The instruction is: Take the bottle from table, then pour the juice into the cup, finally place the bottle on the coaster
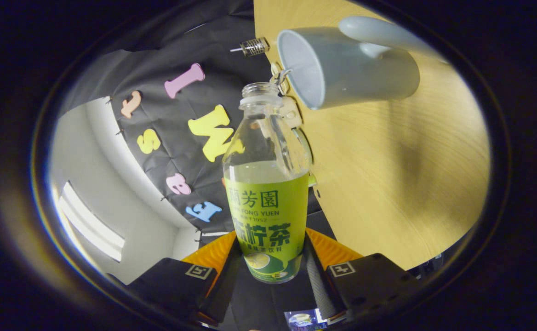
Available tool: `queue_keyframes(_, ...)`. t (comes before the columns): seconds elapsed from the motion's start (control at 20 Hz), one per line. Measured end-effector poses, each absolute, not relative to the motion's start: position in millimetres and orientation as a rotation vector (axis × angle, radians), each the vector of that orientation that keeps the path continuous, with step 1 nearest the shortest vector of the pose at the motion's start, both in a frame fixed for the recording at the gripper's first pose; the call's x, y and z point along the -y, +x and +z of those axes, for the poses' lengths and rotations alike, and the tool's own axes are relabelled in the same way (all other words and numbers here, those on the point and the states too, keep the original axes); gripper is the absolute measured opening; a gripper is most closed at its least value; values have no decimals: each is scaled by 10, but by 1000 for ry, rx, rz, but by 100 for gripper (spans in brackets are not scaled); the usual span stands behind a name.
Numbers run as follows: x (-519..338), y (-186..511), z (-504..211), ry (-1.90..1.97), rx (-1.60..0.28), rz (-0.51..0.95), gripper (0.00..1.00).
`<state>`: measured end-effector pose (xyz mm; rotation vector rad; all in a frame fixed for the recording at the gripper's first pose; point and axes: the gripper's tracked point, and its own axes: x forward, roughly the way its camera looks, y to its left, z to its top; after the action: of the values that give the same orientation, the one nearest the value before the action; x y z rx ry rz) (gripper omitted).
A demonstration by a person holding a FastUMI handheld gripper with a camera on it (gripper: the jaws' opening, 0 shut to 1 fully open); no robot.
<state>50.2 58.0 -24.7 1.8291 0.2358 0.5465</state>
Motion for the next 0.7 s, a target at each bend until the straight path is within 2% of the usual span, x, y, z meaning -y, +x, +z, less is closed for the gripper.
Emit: queue_keyframes(0.7, -442, 418, -48, 1921, -229, 598, 77)
